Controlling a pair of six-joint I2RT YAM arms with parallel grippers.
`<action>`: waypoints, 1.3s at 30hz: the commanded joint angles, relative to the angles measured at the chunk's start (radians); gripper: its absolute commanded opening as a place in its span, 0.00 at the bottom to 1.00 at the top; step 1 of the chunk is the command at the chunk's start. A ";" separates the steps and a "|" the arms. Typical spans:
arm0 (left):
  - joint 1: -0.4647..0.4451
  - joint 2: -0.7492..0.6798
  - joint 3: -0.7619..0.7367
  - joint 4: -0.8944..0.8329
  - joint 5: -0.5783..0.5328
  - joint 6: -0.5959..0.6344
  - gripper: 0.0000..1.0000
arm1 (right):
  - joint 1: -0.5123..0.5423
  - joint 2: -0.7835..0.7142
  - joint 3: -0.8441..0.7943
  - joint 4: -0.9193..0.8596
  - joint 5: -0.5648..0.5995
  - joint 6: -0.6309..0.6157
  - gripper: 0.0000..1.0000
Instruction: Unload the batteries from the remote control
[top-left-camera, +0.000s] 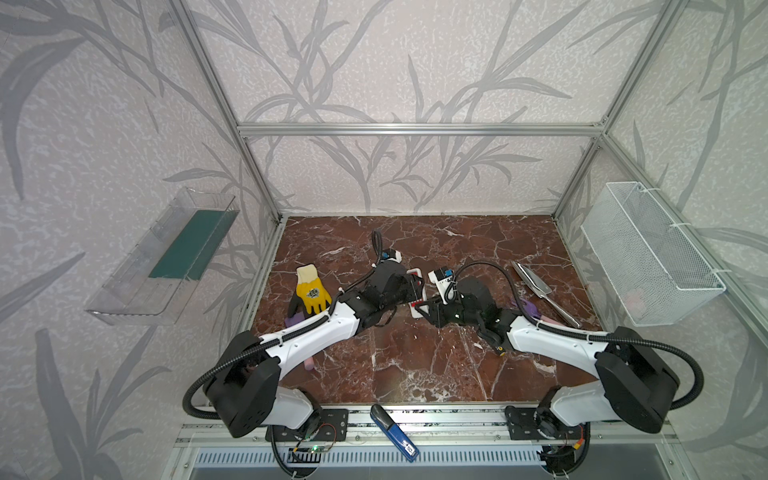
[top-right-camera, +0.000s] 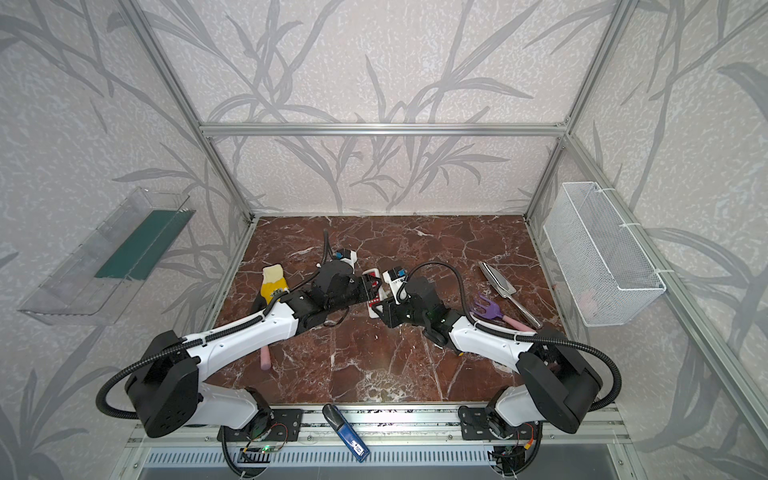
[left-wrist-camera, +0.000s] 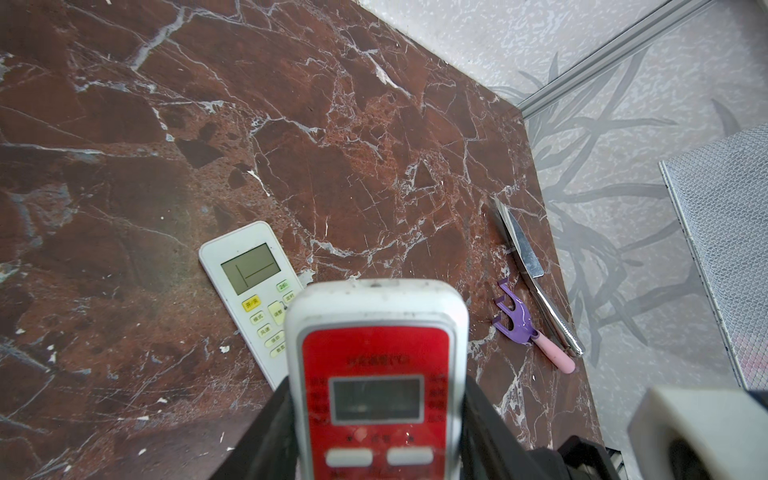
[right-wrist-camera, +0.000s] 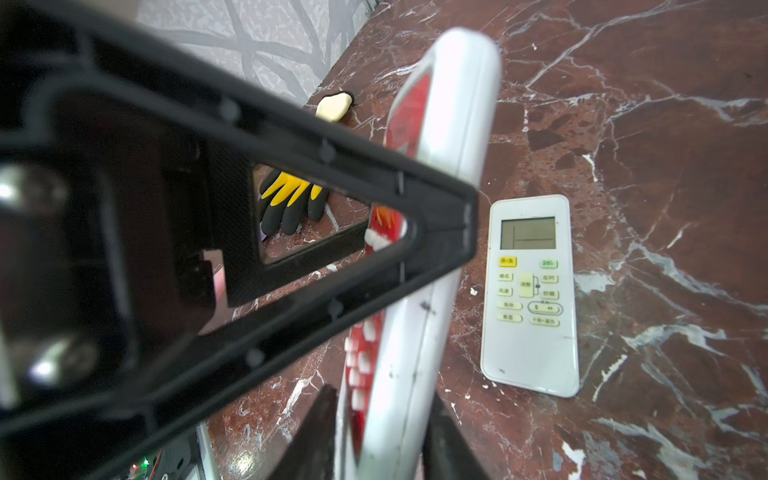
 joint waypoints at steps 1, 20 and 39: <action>0.007 -0.035 -0.008 0.054 -0.020 -0.024 0.43 | 0.008 0.006 0.041 0.047 -0.003 -0.012 0.25; 0.086 -0.227 -0.018 -0.113 -0.077 -0.030 0.99 | 0.078 -0.045 0.029 -0.025 0.474 -0.533 0.01; 0.154 -0.256 0.070 -0.315 0.075 -0.099 0.97 | 0.212 0.039 -0.066 0.472 0.749 -1.201 0.03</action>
